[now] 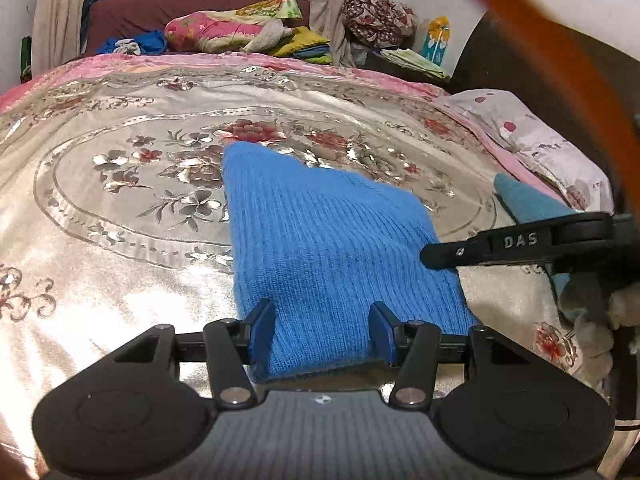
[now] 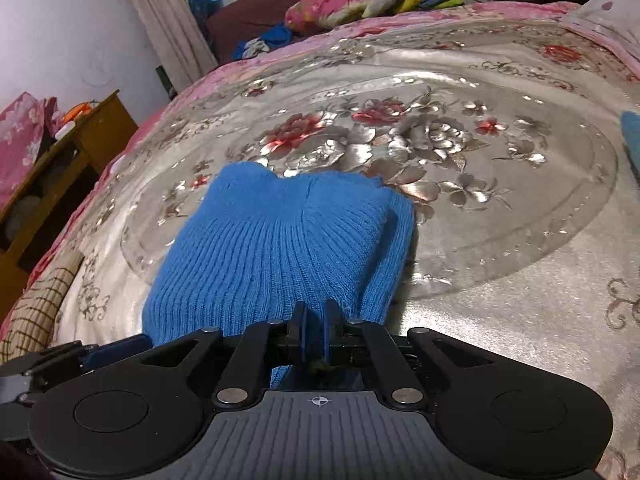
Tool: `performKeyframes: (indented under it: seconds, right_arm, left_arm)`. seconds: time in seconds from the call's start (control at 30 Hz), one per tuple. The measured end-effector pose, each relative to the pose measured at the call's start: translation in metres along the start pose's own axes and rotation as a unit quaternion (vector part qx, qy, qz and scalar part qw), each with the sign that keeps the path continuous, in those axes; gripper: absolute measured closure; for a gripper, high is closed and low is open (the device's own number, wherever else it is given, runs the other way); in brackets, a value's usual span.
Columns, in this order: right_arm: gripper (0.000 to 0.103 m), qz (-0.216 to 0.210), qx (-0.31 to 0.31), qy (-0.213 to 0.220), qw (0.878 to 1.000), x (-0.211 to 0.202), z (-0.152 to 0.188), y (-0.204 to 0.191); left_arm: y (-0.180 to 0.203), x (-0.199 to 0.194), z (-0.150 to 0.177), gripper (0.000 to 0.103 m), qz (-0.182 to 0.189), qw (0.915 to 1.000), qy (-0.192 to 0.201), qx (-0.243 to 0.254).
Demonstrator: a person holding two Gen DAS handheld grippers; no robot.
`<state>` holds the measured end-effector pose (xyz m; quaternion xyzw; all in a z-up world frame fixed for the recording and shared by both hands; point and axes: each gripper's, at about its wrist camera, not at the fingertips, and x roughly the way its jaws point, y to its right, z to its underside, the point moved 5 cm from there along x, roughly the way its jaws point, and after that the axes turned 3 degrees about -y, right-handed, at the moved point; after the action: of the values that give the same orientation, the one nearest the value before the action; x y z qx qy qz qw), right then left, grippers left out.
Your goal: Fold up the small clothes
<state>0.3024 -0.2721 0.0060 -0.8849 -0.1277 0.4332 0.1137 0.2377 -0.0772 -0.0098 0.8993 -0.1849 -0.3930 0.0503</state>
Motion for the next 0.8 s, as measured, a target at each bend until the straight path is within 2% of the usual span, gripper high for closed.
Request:
performKeyframes:
  seconds: [0.07, 0.13, 0.23, 0.3, 0.5, 0.63, 0.8]
  right_arm:
    - [0.095, 0.005, -0.007, 0.007, 1.0, -0.006, -0.001, -0.006]
    - [0.086, 0.009, -0.018, 0.016, 1.0, -0.014, 0.001, -0.013]
    - [0.086, 0.014, -0.038, 0.028, 0.999, -0.026, 0.011, -0.021]
    - [0.086, 0.015, -0.043, 0.019, 0.999, -0.027, 0.019, -0.022]
    - [0.086, 0.064, -0.028, -0.014, 0.997, -0.013, 0.038, -0.007]
    - [0.086, 0.065, -0.021, -0.008, 0.998, -0.026, 0.045, -0.008]
    - [0.086, 0.067, -0.027, 0.007, 0.997, -0.045, 0.056, -0.021]
  left_arm:
    - [0.001, 0.0, -0.002, 0.045, -0.004, 1.0, -0.002, 0.001]
    - [0.0, -0.001, -0.003, 0.044, -0.01, 0.9999, -0.005, 0.0]
    - [0.0, -0.003, -0.003, 0.041, -0.025, 0.9997, -0.006, 0.005]
    - [0.0, -0.004, -0.003, 0.039, -0.035, 0.9993, -0.007, 0.011]
    - [0.001, -0.007, 0.002, 0.036, -0.06, 0.9979, -0.021, 0.015]
    - [0.004, -0.014, 0.006, 0.034, -0.073, 0.9967, -0.016, 0.031]
    - [0.007, -0.024, 0.01, 0.027, -0.079, 0.9963, -0.009, 0.032]
